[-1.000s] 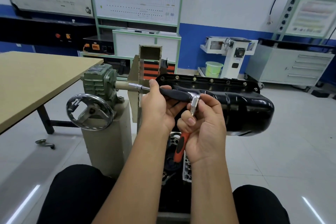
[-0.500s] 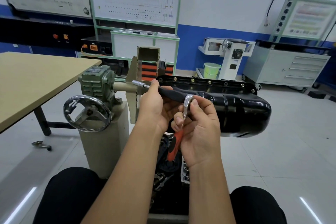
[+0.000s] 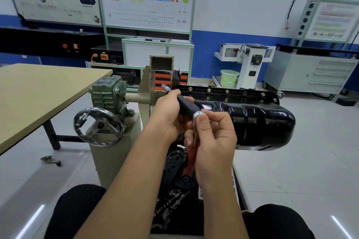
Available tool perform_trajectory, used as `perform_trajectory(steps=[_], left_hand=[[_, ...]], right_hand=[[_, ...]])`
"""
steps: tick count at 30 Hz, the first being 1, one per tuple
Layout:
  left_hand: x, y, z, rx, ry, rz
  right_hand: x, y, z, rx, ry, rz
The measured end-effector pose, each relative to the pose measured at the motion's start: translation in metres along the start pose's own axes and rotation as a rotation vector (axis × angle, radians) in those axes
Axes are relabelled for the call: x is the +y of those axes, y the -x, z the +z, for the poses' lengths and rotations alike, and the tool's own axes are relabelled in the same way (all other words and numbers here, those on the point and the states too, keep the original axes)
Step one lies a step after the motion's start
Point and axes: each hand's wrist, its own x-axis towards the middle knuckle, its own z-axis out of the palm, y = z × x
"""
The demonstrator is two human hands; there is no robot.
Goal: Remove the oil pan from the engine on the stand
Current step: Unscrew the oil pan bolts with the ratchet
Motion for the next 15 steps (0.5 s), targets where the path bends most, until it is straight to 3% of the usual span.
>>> perform_trajectory(steps=[5, 10, 15], left_hand=[[0.003, 0.000, -0.011, -0.082, -0.290, 0.030], [0.009, -0.001, -0.015, -0.157, -0.440, 0.140], [0.011, -0.006, -0.006, -0.016, -0.470, 0.093]], right_hand=[[0.015, 0.012, 0.006, 0.064, 0.391, -0.211], [0.016, 0.015, 0.017, 0.057, 0.416, -0.200], [0.009, 0.010, 0.018, 0.077, 0.410, -0.135]])
